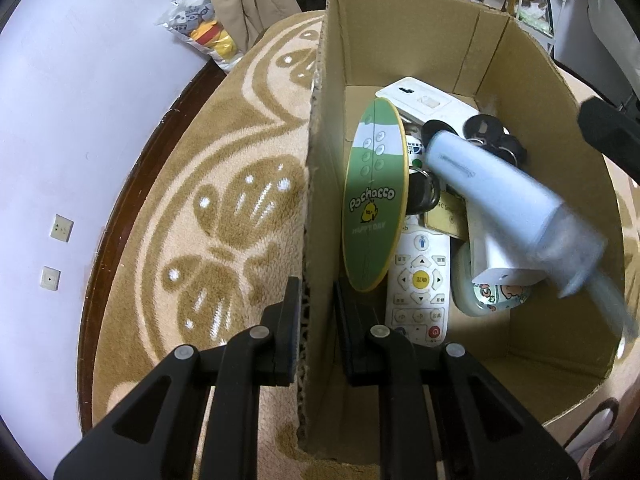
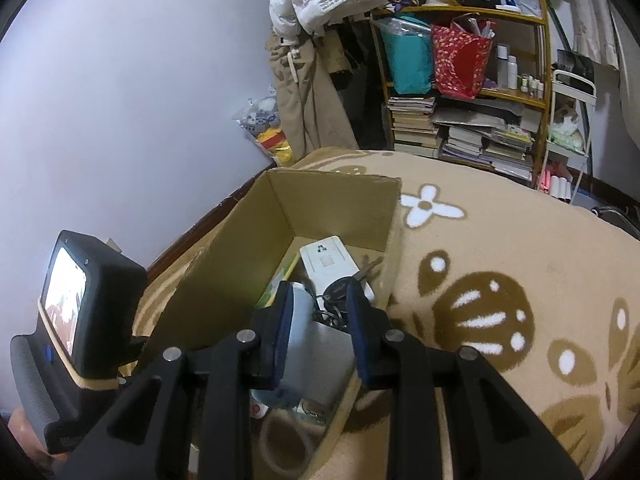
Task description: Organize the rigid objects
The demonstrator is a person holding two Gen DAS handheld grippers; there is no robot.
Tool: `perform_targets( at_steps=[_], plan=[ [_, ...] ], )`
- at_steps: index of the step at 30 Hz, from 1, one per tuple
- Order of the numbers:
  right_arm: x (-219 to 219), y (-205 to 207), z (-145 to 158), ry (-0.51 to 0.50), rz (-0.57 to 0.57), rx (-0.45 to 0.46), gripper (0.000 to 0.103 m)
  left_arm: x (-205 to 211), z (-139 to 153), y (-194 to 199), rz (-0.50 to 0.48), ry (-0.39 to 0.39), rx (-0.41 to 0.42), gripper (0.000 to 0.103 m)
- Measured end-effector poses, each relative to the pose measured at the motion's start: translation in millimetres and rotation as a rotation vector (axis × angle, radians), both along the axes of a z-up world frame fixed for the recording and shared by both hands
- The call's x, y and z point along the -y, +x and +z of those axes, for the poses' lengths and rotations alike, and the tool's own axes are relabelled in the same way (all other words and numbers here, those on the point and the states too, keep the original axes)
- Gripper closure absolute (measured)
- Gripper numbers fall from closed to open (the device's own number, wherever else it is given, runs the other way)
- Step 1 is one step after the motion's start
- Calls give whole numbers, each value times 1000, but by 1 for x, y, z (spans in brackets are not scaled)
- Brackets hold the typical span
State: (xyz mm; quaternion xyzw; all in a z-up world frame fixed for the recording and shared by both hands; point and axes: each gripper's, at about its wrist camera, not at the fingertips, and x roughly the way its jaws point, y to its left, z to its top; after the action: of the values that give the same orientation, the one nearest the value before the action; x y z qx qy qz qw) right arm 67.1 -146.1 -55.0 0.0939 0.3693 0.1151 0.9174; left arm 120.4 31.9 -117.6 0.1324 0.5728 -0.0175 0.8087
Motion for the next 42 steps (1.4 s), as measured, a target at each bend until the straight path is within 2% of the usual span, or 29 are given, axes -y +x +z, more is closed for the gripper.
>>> perform_targets(
  at_steps=[3,6,11,15,17,21,24,26,28,33,36,42],
  plan=[
    [5,-6,0,-5,-17,-12,73,0,2,-3,-2,4,8,86],
    [12,-14,-2,-11,-31,-25,68,1,6,-5,1,1,16,86],
    [24,-26,-2,-20,-56,-41,64,0,20,-14,-5,-43,47,86],
    [37,-40,1,-16,-84,-42,50,3,33,-24,-22,-47,81,85],
    [42,-48,6,-21,-97,-34,43,4,40,-31,-24,-35,107,80],
    [55,-64,15,-27,-126,-17,30,6,56,-45,-42,-62,147,77],
    [65,-75,21,-35,-164,-3,18,7,68,-53,-42,-67,179,67],
    [69,-84,26,-50,-190,21,14,6,78,-60,-39,-73,212,54],
    [74,-90,29,-61,-201,29,8,5,87,-66,-32,-81,241,33],
    [81,-106,37,-98,-221,48,1,3,110,-85,-14,-110,306,10],
    [84,-115,39,-113,-223,51,0,5,123,-101,-21,-126,394,7],
    [91,-134,46,-115,-234,63,0,14,142,-123,-63,-107,461,6]
  ],
)
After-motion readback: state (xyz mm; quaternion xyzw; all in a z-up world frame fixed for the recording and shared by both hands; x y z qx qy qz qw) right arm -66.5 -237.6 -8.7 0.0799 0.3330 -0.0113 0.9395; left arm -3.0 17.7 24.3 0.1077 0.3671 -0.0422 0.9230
